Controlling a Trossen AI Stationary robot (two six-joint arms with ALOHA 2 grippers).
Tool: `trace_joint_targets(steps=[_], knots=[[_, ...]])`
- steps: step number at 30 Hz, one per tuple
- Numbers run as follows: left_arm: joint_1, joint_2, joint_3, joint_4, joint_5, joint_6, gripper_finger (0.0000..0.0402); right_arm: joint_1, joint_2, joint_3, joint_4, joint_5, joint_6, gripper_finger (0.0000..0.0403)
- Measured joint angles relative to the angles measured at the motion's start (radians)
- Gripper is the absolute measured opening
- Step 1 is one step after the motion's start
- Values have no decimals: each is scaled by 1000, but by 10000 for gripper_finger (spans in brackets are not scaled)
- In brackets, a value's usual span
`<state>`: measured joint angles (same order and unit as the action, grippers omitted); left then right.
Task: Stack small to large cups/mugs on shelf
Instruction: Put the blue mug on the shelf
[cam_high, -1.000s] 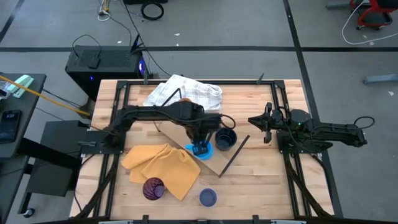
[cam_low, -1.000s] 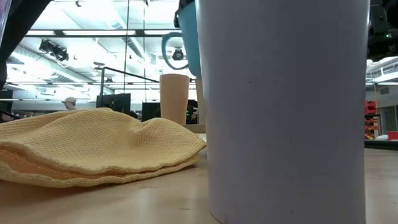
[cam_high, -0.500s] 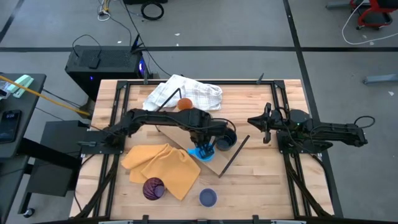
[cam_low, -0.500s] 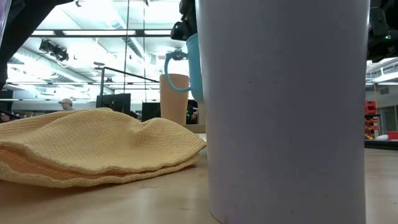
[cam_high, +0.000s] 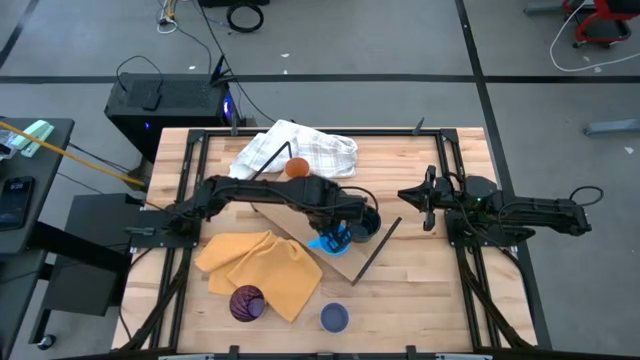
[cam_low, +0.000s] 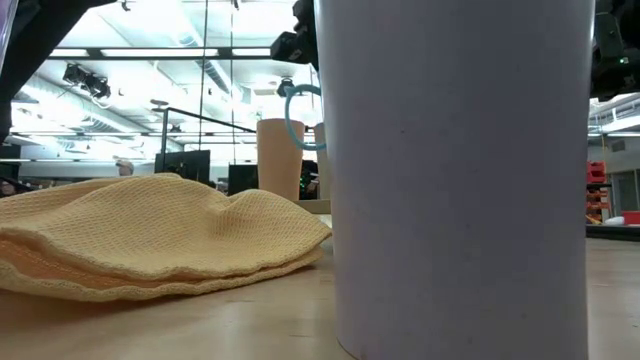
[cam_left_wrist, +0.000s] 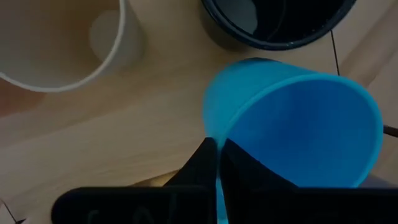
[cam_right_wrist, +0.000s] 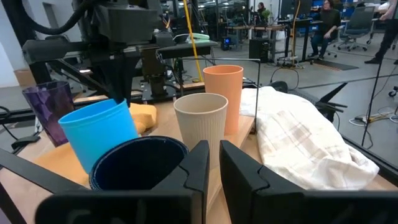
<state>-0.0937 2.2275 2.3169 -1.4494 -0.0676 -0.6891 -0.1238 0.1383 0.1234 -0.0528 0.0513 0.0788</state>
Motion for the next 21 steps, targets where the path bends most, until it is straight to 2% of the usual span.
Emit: trace_joint_targets(steps=[10,21], knots=[[-36,55,1,-2,46,1,10,0,0,0,-3,0,0,45],[-21,60,0,44,62,-2,10,0,6,0,-9,0,0,45]])
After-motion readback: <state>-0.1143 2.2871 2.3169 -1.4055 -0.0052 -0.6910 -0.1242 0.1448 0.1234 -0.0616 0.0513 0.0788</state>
